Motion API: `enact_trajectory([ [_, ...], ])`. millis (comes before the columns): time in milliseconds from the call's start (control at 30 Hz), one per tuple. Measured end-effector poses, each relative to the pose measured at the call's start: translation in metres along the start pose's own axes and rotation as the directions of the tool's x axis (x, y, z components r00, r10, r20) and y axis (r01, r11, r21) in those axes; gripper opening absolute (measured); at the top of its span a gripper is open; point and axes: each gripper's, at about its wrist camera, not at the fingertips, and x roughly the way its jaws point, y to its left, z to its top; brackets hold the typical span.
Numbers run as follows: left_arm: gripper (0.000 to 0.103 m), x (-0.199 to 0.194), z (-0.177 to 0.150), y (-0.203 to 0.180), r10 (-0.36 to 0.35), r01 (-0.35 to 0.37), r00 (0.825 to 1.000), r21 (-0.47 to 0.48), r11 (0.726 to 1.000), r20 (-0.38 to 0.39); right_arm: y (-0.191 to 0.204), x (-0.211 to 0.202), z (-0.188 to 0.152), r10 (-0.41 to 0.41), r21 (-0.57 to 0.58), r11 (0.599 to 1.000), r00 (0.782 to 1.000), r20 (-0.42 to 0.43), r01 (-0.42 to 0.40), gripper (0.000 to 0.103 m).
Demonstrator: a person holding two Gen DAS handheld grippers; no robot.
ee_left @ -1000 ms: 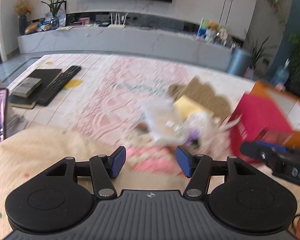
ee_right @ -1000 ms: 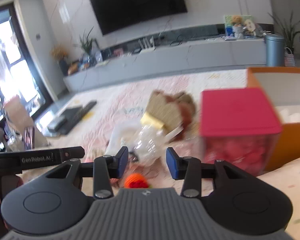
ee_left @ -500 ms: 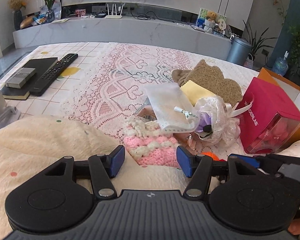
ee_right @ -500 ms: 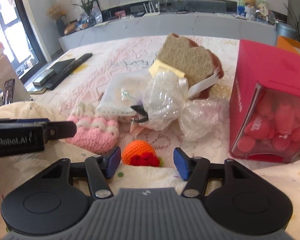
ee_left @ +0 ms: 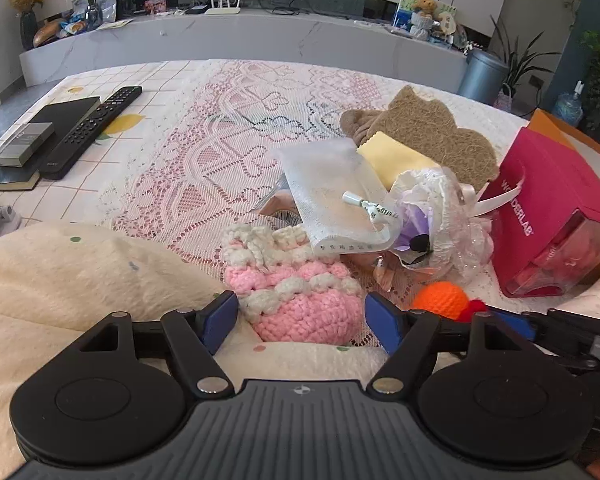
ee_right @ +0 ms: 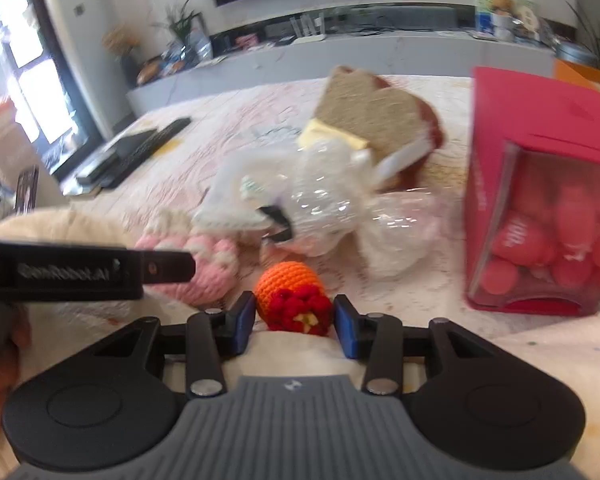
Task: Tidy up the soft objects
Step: 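Grasp the pink crocheted pouch with left gripper while right grasps orange ball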
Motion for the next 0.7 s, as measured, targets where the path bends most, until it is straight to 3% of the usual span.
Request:
enact_trajectory([
  [267,0.089,0.028,0.007,-0.009,0.063,-0.062,0.995,0.012,0.998,-0.076,-0.010,0.010,-0.001,0.023,0.034,0.999,1.000,-0.021,-0.022,0.044],
  [400,0.088,0.040,0.007,-0.022,0.139,-0.131,0.985,0.077,0.988,-0.107,-0.013,0.012,-0.001,0.039,0.054,0.998,0.999,-0.022,-0.038,0.045],
  [467,0.083,0.043,0.007,-0.025,0.169,-0.160,0.980,0.087,0.983,-0.108,-0.013,0.012,-0.002,0.039,0.049,0.998,0.999,-0.022,-0.038,0.045],
  [533,0.070,0.041,0.005,-0.025,0.187,-0.181,0.978,0.075,0.981,-0.090,-0.014,0.011,-0.003,0.040,0.050,0.998,0.999,-0.021,-0.039,0.045],
  [700,0.051,0.023,0.001,-0.016,0.158,-0.158,0.987,-0.006,0.987,-0.029,-0.020,0.007,-0.004,0.063,0.089,0.994,0.998,-0.017,-0.061,0.044],
])
